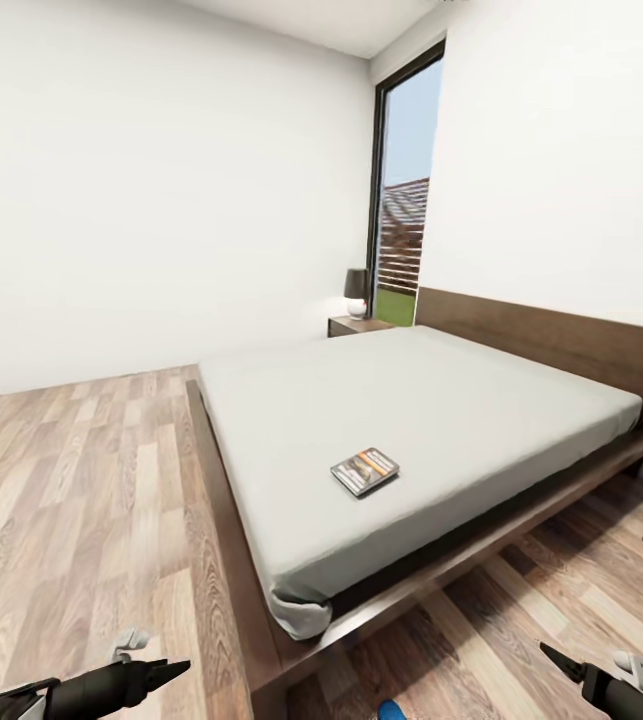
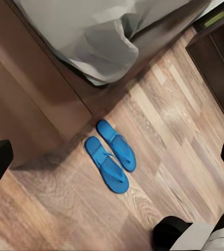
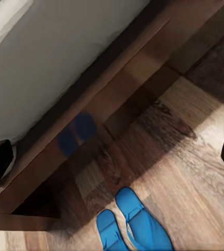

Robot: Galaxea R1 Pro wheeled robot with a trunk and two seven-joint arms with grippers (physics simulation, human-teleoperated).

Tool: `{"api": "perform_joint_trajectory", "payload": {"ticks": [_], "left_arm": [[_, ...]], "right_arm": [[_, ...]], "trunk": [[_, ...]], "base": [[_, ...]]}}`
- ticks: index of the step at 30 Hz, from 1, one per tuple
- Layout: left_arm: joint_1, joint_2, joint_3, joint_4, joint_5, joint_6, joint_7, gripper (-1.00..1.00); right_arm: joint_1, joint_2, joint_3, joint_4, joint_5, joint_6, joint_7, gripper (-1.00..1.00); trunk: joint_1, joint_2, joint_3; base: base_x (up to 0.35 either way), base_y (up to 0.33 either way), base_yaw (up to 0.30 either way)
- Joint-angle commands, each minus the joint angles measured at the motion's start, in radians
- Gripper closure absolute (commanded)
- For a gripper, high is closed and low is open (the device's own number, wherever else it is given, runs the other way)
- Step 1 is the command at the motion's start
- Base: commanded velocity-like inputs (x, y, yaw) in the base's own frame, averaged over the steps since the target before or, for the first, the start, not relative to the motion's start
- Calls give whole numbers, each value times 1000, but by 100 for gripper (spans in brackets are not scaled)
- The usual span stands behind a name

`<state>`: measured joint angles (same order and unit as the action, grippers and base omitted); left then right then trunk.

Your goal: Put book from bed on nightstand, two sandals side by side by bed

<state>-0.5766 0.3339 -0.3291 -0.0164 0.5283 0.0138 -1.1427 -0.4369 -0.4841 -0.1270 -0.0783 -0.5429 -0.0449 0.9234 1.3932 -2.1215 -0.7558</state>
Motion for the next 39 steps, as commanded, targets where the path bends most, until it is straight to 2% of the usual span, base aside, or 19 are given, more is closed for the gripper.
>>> {"api": "perform_joint_trajectory", "payload": {"ticks": [1, 39], "left_arm": [[0, 1, -8, -1, 9, 2, -2, -100], [0, 1, -8, -1, 9, 2, -3, -100]], "right_arm": [[-1, 0, -8, 2, 9, -5, 3, -100], [-1, 0, -7, 2, 9, -6, 2, -100]], "trunk": [[0, 0, -1], [0, 0, -1]], "base": [[0, 0, -277], [0, 0, -274]]}}
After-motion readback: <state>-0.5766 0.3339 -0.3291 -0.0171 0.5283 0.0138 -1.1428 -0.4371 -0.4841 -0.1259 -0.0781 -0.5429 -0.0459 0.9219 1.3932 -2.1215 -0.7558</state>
